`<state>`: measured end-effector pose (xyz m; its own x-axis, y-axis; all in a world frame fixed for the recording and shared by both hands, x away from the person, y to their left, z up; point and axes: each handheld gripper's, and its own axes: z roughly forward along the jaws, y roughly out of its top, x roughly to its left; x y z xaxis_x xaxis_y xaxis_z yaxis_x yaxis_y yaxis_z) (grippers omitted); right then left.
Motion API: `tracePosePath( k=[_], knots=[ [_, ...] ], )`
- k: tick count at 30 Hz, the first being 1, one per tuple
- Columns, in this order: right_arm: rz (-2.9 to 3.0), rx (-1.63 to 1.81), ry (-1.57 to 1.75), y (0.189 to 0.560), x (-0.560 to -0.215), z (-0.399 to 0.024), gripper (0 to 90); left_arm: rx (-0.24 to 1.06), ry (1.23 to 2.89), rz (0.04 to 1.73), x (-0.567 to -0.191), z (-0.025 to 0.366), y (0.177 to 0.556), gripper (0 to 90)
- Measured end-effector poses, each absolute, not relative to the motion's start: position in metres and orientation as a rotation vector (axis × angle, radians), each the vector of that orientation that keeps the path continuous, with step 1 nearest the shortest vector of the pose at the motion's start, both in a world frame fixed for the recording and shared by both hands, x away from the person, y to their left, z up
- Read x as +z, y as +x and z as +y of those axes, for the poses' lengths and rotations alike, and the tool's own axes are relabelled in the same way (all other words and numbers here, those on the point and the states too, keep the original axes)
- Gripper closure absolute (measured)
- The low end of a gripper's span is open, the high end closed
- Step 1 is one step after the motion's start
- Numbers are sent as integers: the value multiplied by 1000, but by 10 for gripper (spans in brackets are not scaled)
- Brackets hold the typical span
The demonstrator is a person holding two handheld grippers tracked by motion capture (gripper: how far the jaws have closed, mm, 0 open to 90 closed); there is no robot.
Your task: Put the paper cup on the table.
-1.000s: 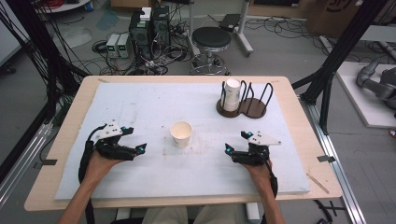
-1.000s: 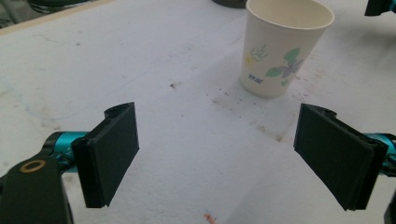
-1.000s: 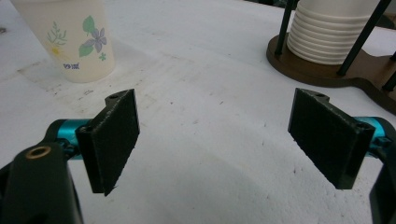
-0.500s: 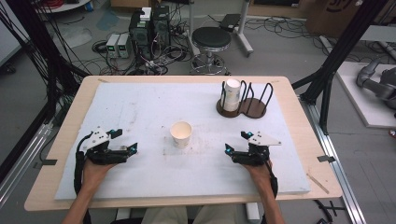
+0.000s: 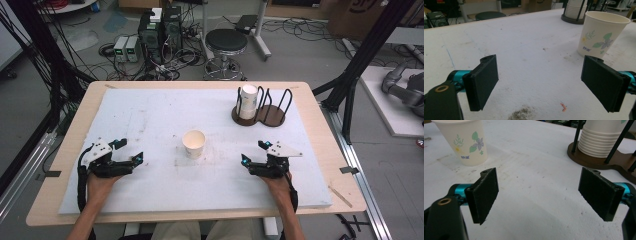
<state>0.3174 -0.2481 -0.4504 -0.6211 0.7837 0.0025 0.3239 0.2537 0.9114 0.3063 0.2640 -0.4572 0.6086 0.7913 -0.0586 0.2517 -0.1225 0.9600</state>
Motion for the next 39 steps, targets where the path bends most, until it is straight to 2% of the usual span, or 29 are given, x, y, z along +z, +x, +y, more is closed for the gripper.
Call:
tracePosePath(
  k=[39],
  knots=[
    [2058,1367,986,315,-451,-250,168,596,1661,858,-458,265,304,145]
  ],
)
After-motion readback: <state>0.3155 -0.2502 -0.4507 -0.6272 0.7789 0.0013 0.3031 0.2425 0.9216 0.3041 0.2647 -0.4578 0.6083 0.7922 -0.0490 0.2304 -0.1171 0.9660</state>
